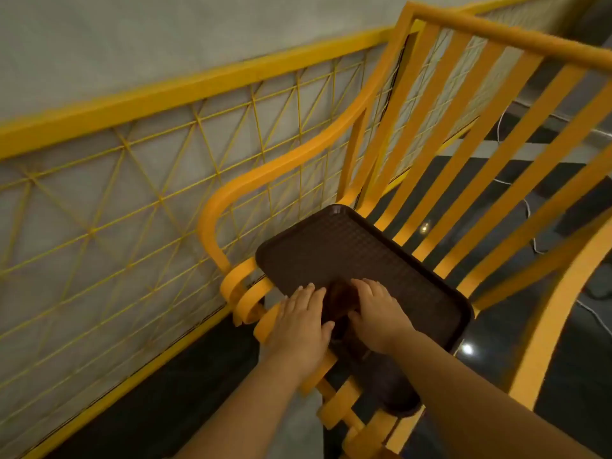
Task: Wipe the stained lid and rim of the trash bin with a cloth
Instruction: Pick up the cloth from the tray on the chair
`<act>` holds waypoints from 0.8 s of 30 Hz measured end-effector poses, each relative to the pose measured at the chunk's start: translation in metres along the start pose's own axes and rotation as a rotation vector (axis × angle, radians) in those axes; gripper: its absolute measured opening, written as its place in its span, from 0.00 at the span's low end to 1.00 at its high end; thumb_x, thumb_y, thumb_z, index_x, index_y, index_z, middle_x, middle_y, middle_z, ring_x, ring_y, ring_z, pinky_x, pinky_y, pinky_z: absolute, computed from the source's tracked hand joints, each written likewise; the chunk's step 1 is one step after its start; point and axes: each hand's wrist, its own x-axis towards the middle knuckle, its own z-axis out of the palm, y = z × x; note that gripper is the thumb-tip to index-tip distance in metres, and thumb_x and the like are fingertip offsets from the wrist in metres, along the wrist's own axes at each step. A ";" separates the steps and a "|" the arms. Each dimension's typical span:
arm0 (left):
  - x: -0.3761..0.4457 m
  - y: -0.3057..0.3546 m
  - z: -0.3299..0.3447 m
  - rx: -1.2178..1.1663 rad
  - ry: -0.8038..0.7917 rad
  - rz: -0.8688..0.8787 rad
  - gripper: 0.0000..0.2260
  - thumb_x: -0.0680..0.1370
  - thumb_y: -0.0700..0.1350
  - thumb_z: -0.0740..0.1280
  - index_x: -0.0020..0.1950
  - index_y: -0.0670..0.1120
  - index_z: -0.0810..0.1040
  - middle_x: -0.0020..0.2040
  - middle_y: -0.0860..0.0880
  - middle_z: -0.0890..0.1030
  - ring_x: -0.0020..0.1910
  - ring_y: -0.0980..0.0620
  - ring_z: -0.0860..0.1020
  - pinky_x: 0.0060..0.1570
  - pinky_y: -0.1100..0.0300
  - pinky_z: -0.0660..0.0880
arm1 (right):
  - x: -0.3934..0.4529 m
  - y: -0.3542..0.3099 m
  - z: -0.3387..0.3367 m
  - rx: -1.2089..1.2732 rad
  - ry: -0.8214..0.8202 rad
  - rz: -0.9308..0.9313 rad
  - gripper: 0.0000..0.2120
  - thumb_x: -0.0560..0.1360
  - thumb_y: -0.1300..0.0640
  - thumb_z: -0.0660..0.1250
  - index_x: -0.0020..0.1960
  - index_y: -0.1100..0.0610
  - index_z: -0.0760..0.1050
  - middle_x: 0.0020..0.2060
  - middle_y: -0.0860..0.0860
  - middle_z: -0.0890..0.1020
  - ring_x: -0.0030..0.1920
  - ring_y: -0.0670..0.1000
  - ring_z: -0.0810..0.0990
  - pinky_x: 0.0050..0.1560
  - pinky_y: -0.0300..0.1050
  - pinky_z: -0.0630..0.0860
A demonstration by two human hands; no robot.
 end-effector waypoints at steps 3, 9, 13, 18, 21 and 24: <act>0.019 -0.002 0.011 0.050 -0.038 -0.008 0.27 0.81 0.53 0.55 0.78 0.51 0.50 0.78 0.51 0.51 0.77 0.52 0.46 0.74 0.52 0.43 | 0.009 0.011 0.009 0.028 -0.017 0.061 0.31 0.77 0.53 0.62 0.76 0.52 0.53 0.75 0.53 0.58 0.75 0.55 0.53 0.74 0.55 0.56; 0.031 -0.010 0.037 0.023 -0.109 -0.017 0.27 0.82 0.54 0.54 0.78 0.50 0.48 0.79 0.51 0.49 0.77 0.52 0.44 0.75 0.53 0.42 | 0.016 0.023 0.029 0.084 -0.051 0.118 0.36 0.76 0.50 0.65 0.77 0.52 0.50 0.72 0.53 0.65 0.72 0.55 0.62 0.71 0.54 0.62; 0.022 -0.018 0.046 -0.006 -0.140 -0.020 0.26 0.82 0.53 0.51 0.78 0.50 0.47 0.78 0.52 0.50 0.77 0.53 0.44 0.75 0.55 0.42 | 0.014 0.022 0.036 0.054 0.019 0.162 0.34 0.74 0.48 0.67 0.75 0.53 0.57 0.65 0.53 0.71 0.65 0.54 0.68 0.66 0.50 0.67; 0.007 -0.011 0.031 -0.512 -0.126 -0.135 0.25 0.82 0.54 0.50 0.78 0.52 0.49 0.78 0.52 0.52 0.77 0.53 0.49 0.73 0.56 0.51 | 0.010 0.010 0.025 0.267 -0.031 0.194 0.14 0.73 0.52 0.69 0.58 0.52 0.74 0.51 0.49 0.72 0.51 0.49 0.74 0.48 0.41 0.73; -0.006 -0.010 0.017 -0.955 -0.108 -0.284 0.26 0.81 0.59 0.51 0.78 0.54 0.51 0.76 0.51 0.58 0.74 0.50 0.60 0.69 0.55 0.60 | -0.002 -0.014 0.012 0.530 -0.030 0.138 0.10 0.73 0.58 0.69 0.54 0.50 0.75 0.49 0.48 0.78 0.45 0.43 0.77 0.40 0.34 0.73; -0.020 -0.019 0.001 -1.259 -0.093 -0.488 0.26 0.78 0.64 0.55 0.74 0.56 0.63 0.69 0.49 0.71 0.66 0.47 0.71 0.64 0.52 0.67 | -0.020 -0.046 0.000 0.754 -0.120 0.060 0.09 0.73 0.59 0.70 0.53 0.51 0.76 0.46 0.48 0.82 0.44 0.45 0.81 0.40 0.34 0.76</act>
